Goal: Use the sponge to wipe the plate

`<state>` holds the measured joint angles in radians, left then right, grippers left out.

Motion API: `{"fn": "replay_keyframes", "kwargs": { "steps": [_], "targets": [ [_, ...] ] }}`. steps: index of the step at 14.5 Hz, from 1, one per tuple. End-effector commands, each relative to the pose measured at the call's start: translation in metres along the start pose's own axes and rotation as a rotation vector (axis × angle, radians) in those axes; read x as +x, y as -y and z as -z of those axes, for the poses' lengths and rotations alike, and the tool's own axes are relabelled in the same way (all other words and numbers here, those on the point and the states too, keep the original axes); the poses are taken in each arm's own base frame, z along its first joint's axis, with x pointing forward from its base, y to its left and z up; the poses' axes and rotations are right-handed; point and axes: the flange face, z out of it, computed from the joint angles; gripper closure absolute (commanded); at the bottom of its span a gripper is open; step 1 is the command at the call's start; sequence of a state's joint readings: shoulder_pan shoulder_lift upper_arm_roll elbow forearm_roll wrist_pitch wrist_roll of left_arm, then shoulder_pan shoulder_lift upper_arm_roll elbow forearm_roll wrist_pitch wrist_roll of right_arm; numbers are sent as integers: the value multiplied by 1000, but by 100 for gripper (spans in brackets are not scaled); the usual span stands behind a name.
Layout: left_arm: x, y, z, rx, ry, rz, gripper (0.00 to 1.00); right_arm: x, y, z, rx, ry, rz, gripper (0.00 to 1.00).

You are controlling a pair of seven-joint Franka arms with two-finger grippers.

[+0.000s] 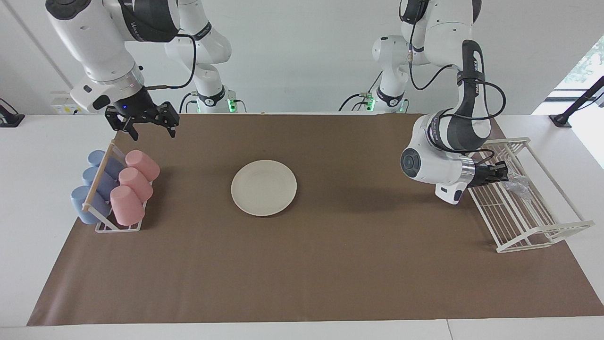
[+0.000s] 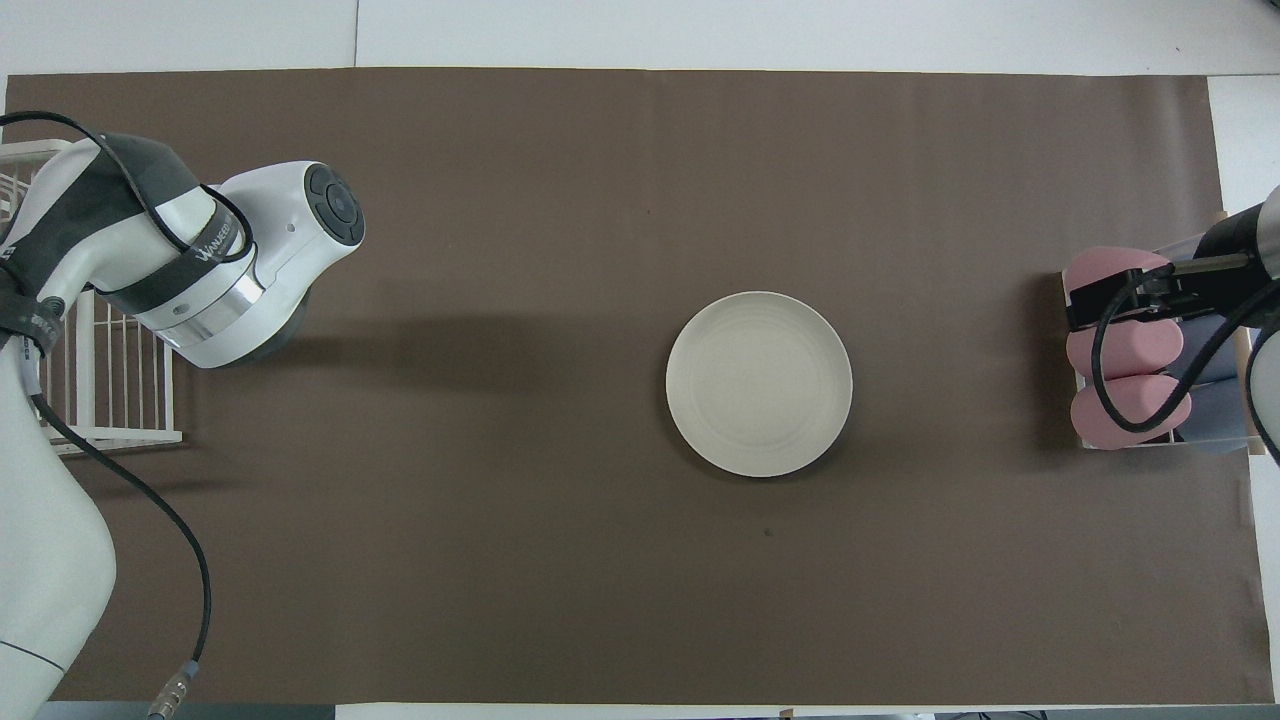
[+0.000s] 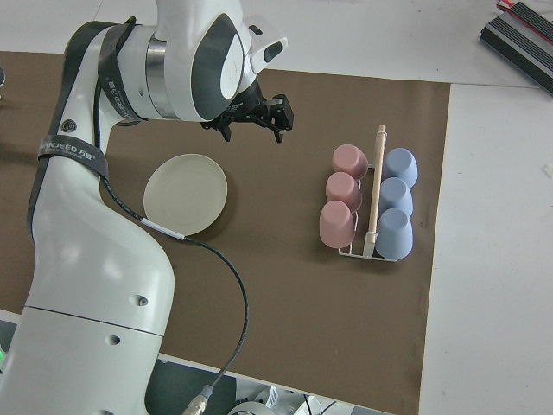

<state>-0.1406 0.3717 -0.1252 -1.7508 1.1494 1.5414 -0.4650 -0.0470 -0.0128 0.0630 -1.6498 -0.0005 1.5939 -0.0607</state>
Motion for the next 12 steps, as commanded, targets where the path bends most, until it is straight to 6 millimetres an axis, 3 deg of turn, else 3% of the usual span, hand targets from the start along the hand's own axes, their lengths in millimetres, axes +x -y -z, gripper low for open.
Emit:
{"fn": "replay_keyframes", "kwargs": {
  "steps": [1,2,8,9,10,12],
  "targets": [
    [4,0,-5,-25,-3,15,20,0,3,1,18,4,-19,0],
    [4,0,-5,-26,-5,16,11,0,3,1,18,4,-17,0],
    [5,1,-3,-31,-9,20,0,2,6,0,15,7,-6,0],
    [5,3,-2,-37,-8,24,0,2,-3,1,16,5,-20,0],
    [5,5,1,-71,-1,36,0,3,-5,2,16,2,-22,0],
    [9,30,12,-184,-1,95,0,4,-11,7,11,-5,-29,0]
  ]
}}
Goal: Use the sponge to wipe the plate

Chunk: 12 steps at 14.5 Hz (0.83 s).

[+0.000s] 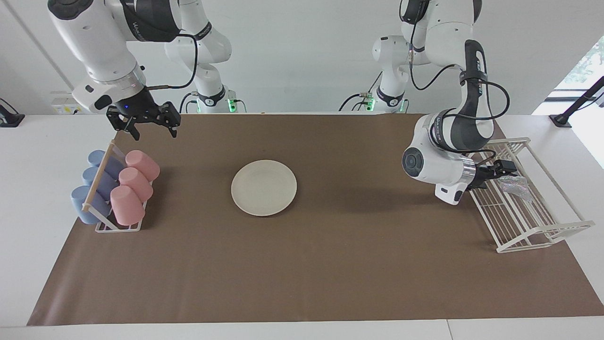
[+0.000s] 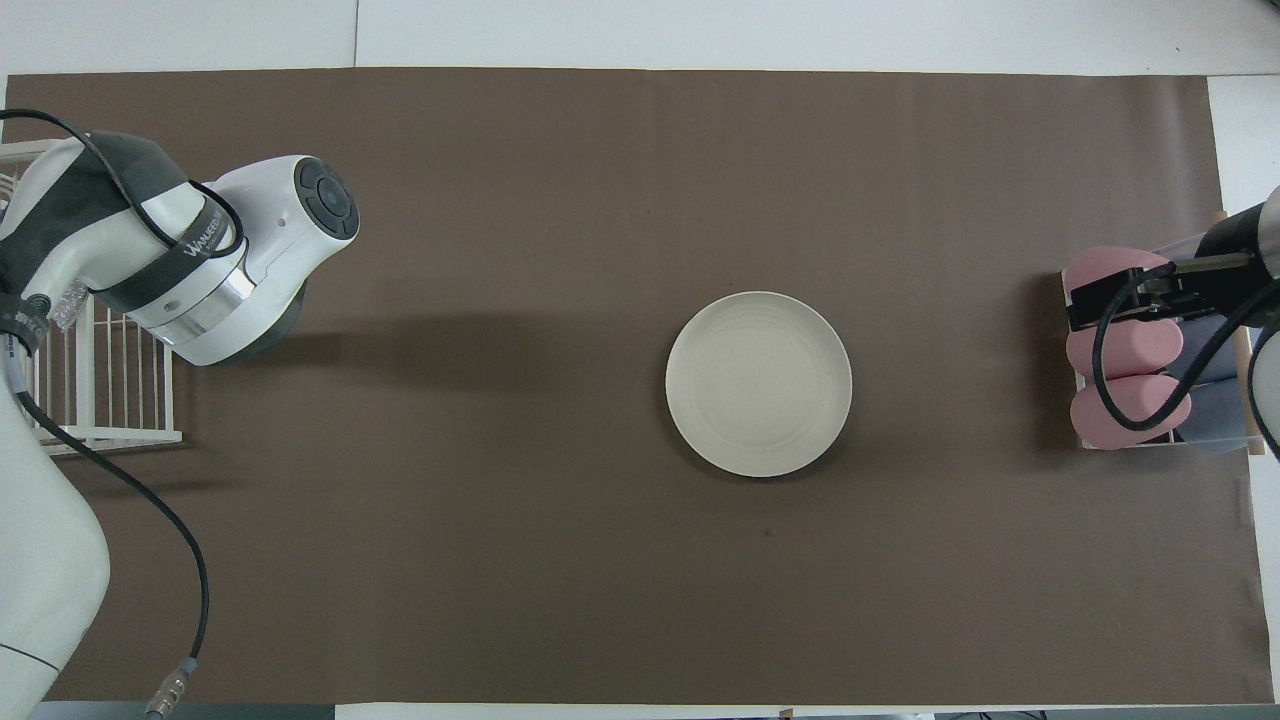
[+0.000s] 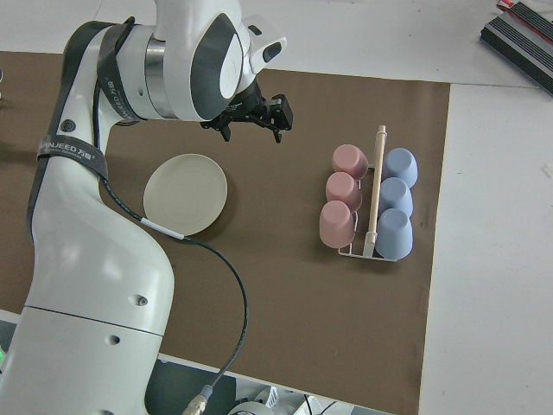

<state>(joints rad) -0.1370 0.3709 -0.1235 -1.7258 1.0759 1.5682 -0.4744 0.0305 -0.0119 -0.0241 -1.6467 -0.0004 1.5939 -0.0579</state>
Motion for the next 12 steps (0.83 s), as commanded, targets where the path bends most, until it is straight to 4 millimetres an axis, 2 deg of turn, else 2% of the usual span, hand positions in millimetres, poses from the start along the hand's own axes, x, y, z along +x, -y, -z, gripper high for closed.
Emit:
{"fn": "replay_keyframes", "kwargs": {
  "steps": [1,3,7,10,12],
  "targets": [
    [7,41,20,-165,-3,95,0,5,-10,5,8,0,-21,0],
    [7,75,36,-327,19,170,0,4,-19,5,10,-3,-25,0],
    [-9,120,67,-596,43,258,0,3,-36,5,8,-8,-49,0],
    [-42,176,75,-838,64,327,0,2,-34,5,8,-3,-49,0],
    [-66,202,84,-934,68,318,0,2,-29,5,8,-5,-41,0]
  ]
}}
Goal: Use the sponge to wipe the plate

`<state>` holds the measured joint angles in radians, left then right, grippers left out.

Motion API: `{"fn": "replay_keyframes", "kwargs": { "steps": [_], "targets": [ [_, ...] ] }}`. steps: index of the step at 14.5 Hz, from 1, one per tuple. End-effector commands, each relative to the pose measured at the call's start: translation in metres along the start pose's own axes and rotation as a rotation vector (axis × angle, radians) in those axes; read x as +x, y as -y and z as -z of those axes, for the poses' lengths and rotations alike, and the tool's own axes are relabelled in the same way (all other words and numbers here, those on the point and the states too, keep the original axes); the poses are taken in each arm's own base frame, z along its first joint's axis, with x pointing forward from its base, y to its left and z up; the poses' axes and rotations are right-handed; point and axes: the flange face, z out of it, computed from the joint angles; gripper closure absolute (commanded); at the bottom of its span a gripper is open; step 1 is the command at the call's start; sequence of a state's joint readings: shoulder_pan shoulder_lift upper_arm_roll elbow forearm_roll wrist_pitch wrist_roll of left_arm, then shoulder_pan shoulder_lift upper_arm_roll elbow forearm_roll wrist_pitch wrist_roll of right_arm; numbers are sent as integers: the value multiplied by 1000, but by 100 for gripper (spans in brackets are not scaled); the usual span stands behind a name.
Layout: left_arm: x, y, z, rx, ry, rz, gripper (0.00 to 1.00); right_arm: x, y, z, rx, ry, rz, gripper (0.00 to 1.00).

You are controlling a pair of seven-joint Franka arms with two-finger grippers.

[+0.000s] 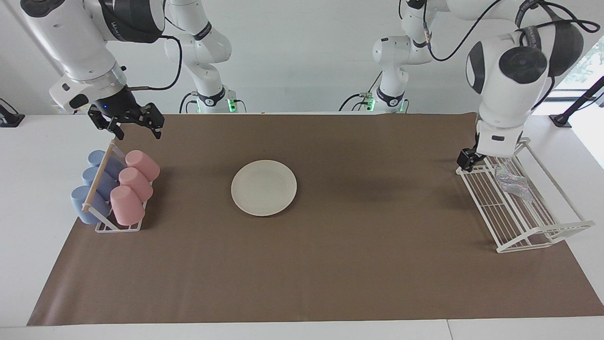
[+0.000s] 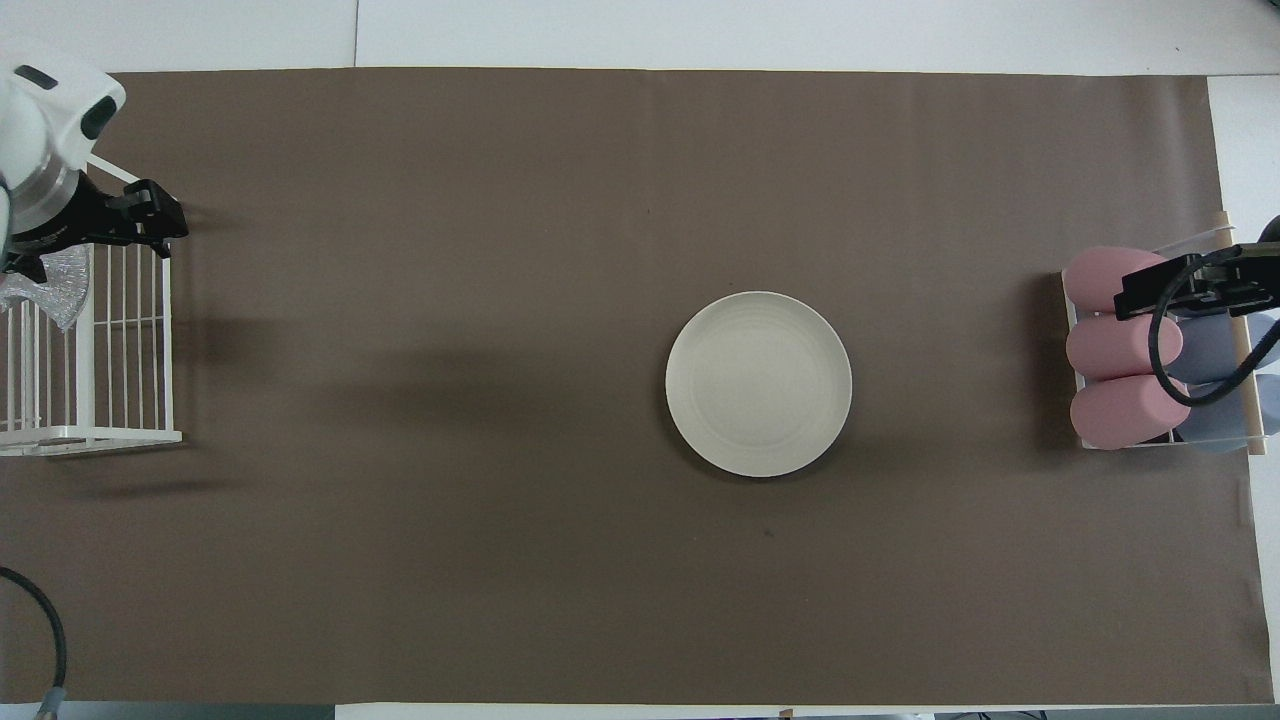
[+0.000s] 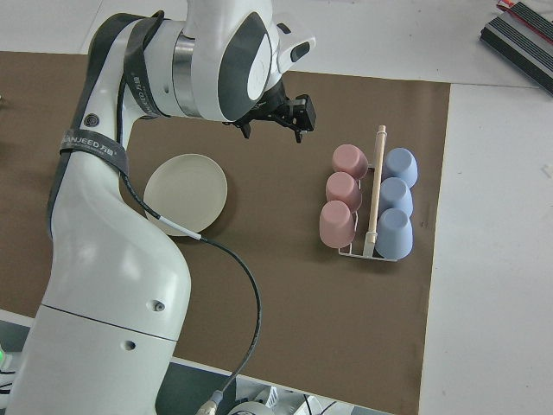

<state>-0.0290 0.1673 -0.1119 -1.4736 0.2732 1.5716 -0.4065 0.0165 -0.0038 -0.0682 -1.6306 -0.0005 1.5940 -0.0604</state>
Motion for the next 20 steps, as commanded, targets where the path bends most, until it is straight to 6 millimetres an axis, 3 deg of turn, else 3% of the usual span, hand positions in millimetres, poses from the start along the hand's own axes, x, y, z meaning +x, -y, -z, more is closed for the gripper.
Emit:
{"fn": "replay_keyframes", "kwargs": {
  "steps": [1,4,7,13,20],
  "targets": [
    [-28,25,37,-108,25,-15,0,2,6,4,13,2,16,0],
    [-54,29,55,-204,74,-93,0,4,8,4,17,-9,11,0],
    [-67,26,45,-304,108,-208,0,3,8,3,16,-2,9,0],
    [-58,18,12,-314,70,-186,0,4,9,4,17,-6,12,0],
    [-56,19,17,-300,80,-193,0,4,13,5,19,-12,0,0]
  ]
}}
